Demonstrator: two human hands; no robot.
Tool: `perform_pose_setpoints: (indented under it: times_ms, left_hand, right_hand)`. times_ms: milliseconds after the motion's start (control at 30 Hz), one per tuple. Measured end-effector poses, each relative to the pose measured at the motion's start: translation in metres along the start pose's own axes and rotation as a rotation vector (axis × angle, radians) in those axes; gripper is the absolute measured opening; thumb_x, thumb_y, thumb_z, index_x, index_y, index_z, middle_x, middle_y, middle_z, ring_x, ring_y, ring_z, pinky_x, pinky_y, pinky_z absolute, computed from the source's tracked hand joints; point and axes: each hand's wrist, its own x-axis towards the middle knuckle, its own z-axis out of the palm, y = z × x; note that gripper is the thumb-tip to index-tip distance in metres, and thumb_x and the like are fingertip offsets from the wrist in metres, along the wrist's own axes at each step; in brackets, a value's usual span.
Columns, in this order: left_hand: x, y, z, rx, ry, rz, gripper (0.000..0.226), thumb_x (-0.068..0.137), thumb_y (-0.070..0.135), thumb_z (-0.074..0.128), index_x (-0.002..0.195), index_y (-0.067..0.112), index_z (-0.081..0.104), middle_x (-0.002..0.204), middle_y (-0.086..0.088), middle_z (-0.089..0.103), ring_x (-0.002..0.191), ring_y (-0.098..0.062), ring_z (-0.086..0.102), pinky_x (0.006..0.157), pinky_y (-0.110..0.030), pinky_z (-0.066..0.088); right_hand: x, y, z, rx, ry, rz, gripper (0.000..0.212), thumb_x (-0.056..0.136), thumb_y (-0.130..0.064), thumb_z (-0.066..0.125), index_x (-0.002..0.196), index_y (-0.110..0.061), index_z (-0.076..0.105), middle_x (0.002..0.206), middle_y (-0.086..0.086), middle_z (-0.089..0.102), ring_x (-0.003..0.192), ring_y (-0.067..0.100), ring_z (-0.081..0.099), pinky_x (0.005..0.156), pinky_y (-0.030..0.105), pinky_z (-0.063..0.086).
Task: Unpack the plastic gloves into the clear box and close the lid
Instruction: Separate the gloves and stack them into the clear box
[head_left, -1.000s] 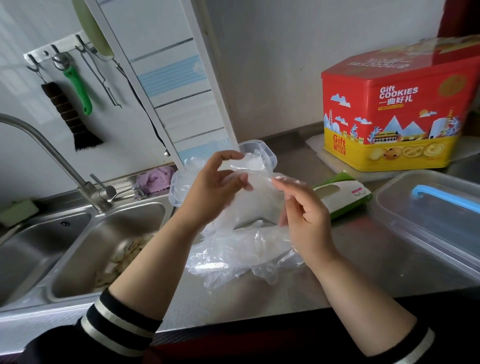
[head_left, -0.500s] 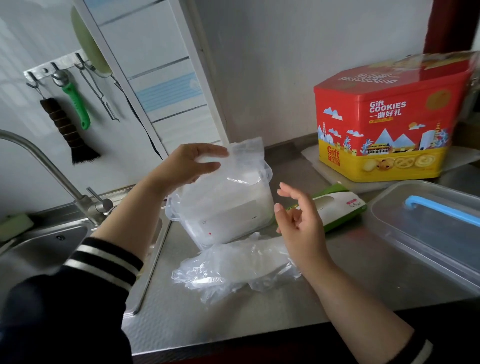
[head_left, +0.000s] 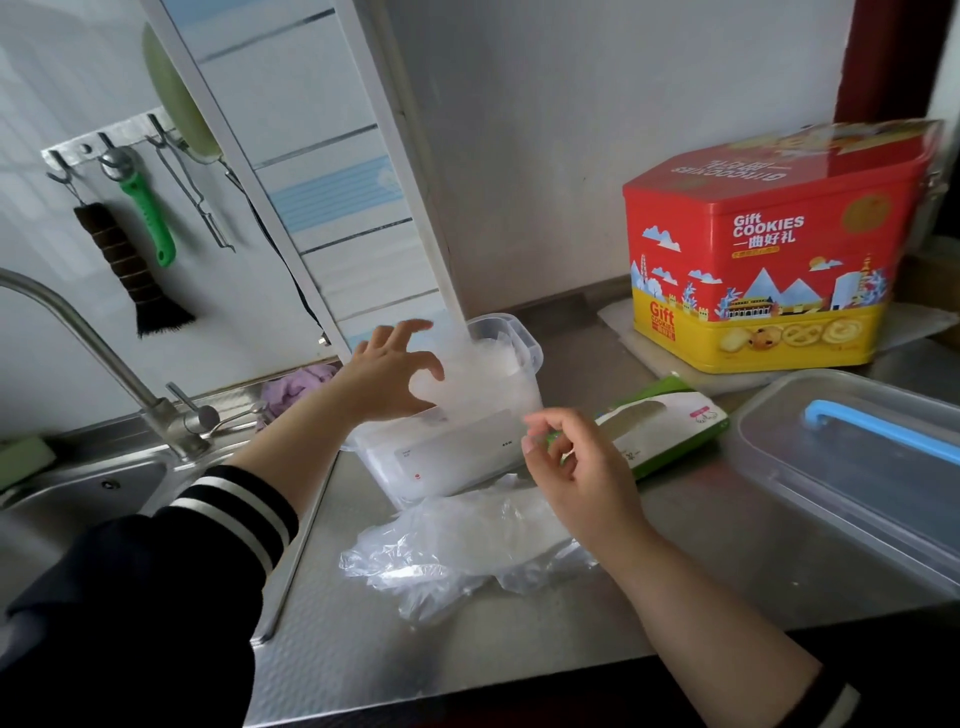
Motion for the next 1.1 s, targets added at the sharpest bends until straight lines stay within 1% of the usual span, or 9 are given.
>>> perform_pose_setpoints:
  times_ms: [100,200,367,500,601,767,834,968,1101]
  left_hand:
    - [-0.008,0.003,-0.009,0.024,0.137,-0.061,0.038,0.086,0.066,0.049,0.097,0.036,0.070,0.132,0.006,0.044,0.126,-0.023,0.031,0.105,-0.042,0.024]
    - [-0.011,0.005,-0.017,-0.126,0.244,-0.149,0.039,0.101,0.044,0.033,0.100,0.030,0.070,0.100,0.006,0.066,0.108,-0.023,0.047,0.092,-0.039,0.030]
    - [-0.036,0.014,-0.025,-0.270,0.543,-0.224,0.026,0.099,0.017,0.044,0.114,0.022,0.065,0.085,0.005,0.070,0.092,-0.024,0.058,0.077,-0.032,0.040]
    - [-0.072,0.051,-0.026,-0.271,0.948,-0.018,0.017,0.091,0.010,0.056,0.100,0.012,0.071,0.083,0.000,0.070,0.064,-0.013,0.055,0.059,-0.020,0.034]
    - [-0.096,0.080,-0.002,-0.383,0.761,0.183,0.021,0.092,0.023,0.054,0.103,0.016,0.071,0.083,0.006,0.069,0.057,-0.003,0.051,0.057,-0.015,0.040]
    - [-0.111,0.103,0.041,-0.522,0.273,0.050,0.043,0.088,0.043,0.064,0.128,0.026,0.058,0.110,0.011,0.069,0.102,-0.010,0.060,0.087,-0.027,0.048]
    - [-0.110,0.103,0.045,-0.603,0.220,-0.028,0.037,0.088,0.040,0.065,0.123,0.027,0.062,0.109,0.009,0.070,0.103,-0.011,0.060,0.088,-0.026,0.046]
    - [-0.108,0.101,0.033,-0.801,0.210,-0.086,0.014,0.091,0.034,0.064,0.083,0.023,0.068,0.076,0.013,0.067,0.074,-0.003,0.060,0.073,-0.020,0.044]
    - [-0.104,0.095,0.014,-0.939,0.283,-0.152,0.020,0.089,0.032,0.067,0.078,0.016,0.068,0.071,0.004,0.067,0.065,-0.005,0.056,0.066,-0.019,0.041]
  right_hand:
    - [0.000,0.002,0.003,-0.105,-0.111,-0.078,0.025,0.083,-0.046,0.053,0.085,-0.023,0.064,0.080,-0.014,0.060,0.073,0.008,0.055,0.065,0.027,0.049]
    - [0.000,0.005,0.004,-0.208,-0.299,-0.135,0.036,0.080,-0.054,0.053,0.078,-0.022,0.068,0.079,-0.013,0.061,0.080,0.006,0.055,0.075,0.030,0.047]
    - [-0.003,0.001,0.005,-0.406,-0.569,-0.047,0.051,0.068,-0.066,0.039,0.095,-0.031,0.064,0.098,-0.019,0.055,0.103,0.007,0.049,0.095,0.028,0.034]
    - [-0.005,0.002,0.006,-0.450,-0.576,-0.075,0.017,0.083,-0.036,0.060,0.097,-0.027,0.062,0.105,-0.013,0.057,0.108,0.009,0.046,0.094,0.025,0.027]
    - [-0.005,0.007,0.008,-0.405,-0.537,-0.092,0.008,0.083,-0.029,0.065,0.082,-0.022,0.065,0.092,-0.007,0.060,0.095,0.015,0.053,0.086,0.029,0.037]
    - [-0.005,0.013,0.011,-0.247,-0.331,-0.189,0.011,0.081,-0.024,0.069,0.085,-0.015,0.074,0.088,-0.002,0.063,0.084,0.013,0.054,0.074,0.016,0.039]
    - [-0.003,0.009,0.011,-0.200,-0.231,-0.267,0.019,0.085,-0.029,0.063,0.088,-0.014,0.075,0.089,-0.002,0.064,0.084,0.009,0.053,0.077,0.011,0.038]
    - [-0.001,0.007,0.010,-0.116,-0.106,-0.353,0.021,0.089,-0.027,0.061,0.099,-0.013,0.074,0.096,-0.001,0.062,0.088,0.012,0.058,0.079,0.020,0.047]
    - [-0.002,-0.005,0.002,0.072,-0.108,-0.007,0.045,0.087,-0.055,0.047,0.122,-0.028,0.053,0.110,-0.016,0.057,0.095,0.001,0.057,0.084,0.018,0.047]
